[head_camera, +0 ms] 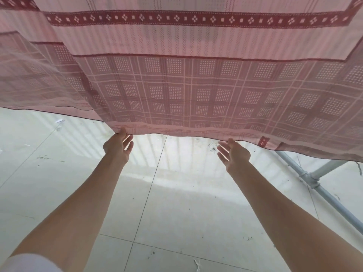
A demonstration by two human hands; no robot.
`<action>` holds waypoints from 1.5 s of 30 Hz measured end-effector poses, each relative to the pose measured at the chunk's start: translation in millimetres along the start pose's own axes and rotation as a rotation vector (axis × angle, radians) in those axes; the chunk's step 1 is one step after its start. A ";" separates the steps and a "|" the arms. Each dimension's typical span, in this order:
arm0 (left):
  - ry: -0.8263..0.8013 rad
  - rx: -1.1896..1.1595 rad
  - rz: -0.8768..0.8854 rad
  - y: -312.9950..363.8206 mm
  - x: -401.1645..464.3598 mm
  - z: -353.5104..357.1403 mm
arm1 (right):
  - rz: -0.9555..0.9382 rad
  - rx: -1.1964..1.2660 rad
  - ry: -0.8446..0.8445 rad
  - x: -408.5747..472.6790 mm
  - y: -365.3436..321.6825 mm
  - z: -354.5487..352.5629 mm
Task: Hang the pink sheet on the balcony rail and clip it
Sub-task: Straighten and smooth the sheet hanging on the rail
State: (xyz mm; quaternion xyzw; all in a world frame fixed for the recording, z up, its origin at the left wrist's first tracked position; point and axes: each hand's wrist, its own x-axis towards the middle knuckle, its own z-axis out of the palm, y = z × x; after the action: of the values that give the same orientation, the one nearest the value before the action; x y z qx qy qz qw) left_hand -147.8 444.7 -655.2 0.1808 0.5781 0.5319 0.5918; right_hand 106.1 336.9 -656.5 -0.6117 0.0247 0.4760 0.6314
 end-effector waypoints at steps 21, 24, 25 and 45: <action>-0.619 1.641 0.775 285.9 -346.7 78.2 | -0.608 -1.834 -0.368 -345.7 -318.2 3.6; -0.658 1.556 0.871 356.0 -406.6 115.5 | -0.684 -1.815 -0.299 -406.9 -397.4 12.6; -0.671 1.524 0.922 382.4 -426.8 131.8 | -0.732 -1.781 -0.262 -429.2 -426.8 15.1; -0.522 1.145 1.967 653.4 -608.4 437.2 | -1.475 -1.139 0.663 -544.0 -813.8 29.3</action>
State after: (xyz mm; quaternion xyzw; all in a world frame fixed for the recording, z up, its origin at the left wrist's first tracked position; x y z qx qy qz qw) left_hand 103.1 350.8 302.1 0.8951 0.2050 0.3693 -0.1428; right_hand 306.8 213.6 294.1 -0.7887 -0.4197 -0.2912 0.3422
